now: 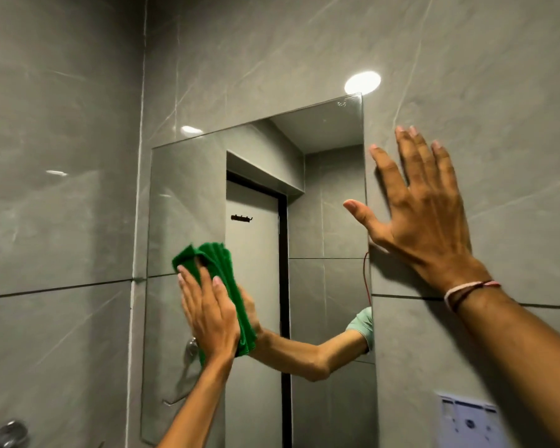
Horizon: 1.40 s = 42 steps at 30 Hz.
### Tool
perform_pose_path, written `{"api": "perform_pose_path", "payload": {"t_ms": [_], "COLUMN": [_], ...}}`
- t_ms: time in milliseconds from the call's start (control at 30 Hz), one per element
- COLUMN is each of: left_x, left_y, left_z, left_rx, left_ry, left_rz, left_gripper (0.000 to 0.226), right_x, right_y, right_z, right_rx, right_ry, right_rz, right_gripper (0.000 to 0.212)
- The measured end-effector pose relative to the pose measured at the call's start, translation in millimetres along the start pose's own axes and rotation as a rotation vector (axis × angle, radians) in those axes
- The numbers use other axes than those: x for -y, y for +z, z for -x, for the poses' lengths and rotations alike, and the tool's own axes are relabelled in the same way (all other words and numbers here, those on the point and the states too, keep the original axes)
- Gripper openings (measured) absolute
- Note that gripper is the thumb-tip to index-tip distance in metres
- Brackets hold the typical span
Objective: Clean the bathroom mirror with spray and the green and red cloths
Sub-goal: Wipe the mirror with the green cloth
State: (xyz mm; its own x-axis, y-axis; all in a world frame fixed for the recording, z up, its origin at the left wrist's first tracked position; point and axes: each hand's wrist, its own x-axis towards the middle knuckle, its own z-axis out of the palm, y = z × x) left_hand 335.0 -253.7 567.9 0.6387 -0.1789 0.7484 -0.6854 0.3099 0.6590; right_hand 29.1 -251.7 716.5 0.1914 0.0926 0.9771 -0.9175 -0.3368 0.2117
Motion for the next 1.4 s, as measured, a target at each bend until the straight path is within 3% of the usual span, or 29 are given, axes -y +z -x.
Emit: {"api": "perform_pose_path", "payload": {"t_ms": [267,467,600,933,1167,1400], "left_x": [-165.7,-140.8,-78.8,134.5,179.7,143.9], "left_y": [57.7,53.5,33.5,-30.6,-43.0,-11.7], "left_z": [33.2,42.0,25.7,9.8,74.3,158.9], "left_rx": [0.126,0.144,0.097,-0.066,-0.104,-0.043], "left_ry": [0.718,0.806,0.623,-0.198,-0.441,-0.448], "left_rz": [-0.119,-0.126,-0.124,-0.061,-0.072,0.0], "left_gripper": [0.058,0.058,0.06,0.065,0.064,0.064], "right_x": [-5.8,-8.6,-1.6,5.4,8.6,9.5], "right_y": [-15.3,-13.9,-10.8,-1.3,0.6,0.6], "right_z": [11.9,36.5,49.2,53.5,61.2,51.3], "right_rx": [-0.254,-0.219,-0.076,0.021,0.06,0.027], "right_ry": [0.13,0.097,-0.042,-0.111,-0.101,-0.089], "right_rz": [-0.313,-0.364,-0.201,-0.004,-0.01,-0.001], "right_gripper": [0.082,0.077,0.081,0.091,0.095,0.097]}}
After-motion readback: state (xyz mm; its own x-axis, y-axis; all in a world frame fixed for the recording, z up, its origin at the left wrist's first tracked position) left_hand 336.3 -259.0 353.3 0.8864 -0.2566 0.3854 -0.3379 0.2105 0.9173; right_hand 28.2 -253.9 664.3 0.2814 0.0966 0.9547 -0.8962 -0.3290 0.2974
